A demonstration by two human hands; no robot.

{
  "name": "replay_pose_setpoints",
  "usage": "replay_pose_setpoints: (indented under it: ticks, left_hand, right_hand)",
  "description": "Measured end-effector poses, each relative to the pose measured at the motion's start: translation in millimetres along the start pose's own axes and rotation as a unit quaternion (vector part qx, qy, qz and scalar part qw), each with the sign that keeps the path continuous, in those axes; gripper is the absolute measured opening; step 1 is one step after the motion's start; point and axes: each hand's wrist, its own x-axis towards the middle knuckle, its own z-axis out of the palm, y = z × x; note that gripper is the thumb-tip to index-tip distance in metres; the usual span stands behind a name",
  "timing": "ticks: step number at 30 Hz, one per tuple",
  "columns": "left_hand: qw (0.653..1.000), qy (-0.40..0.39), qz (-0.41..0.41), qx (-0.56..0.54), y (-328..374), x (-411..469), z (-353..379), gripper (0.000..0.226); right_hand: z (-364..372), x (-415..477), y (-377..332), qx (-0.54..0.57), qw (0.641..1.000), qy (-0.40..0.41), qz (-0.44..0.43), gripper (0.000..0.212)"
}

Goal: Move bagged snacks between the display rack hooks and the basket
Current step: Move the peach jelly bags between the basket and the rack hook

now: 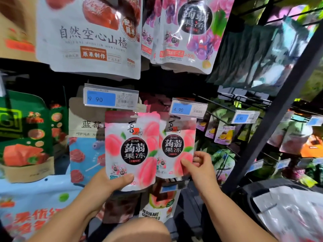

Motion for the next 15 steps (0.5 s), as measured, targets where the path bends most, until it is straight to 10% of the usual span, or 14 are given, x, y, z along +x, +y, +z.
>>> replay_pose_setpoints:
  ticks: [4, 8, 15]
  left_hand:
    - [0.999, -0.009, -0.019, 0.024, 0.2, -0.2, 3.0, 0.074]
    - [0.999, -0.005, -0.03, 0.034, -2.0, 2.0, 10.4, 0.064]
    - [0.995, -0.066, -0.035, 0.066, 9.3, 4.0, 28.9, 0.03]
  right_hand:
    - [1.0, -13.7, -16.9, -0.086, 0.986, 0.059, -0.128, 0.029]
    - [12.7, -33.5, -34.2, -0.017, 0.987, -0.098, -0.129, 0.007]
    - [20.0, -43.8, -28.1, -0.029, 0.971, -0.228, -0.069, 0.039]
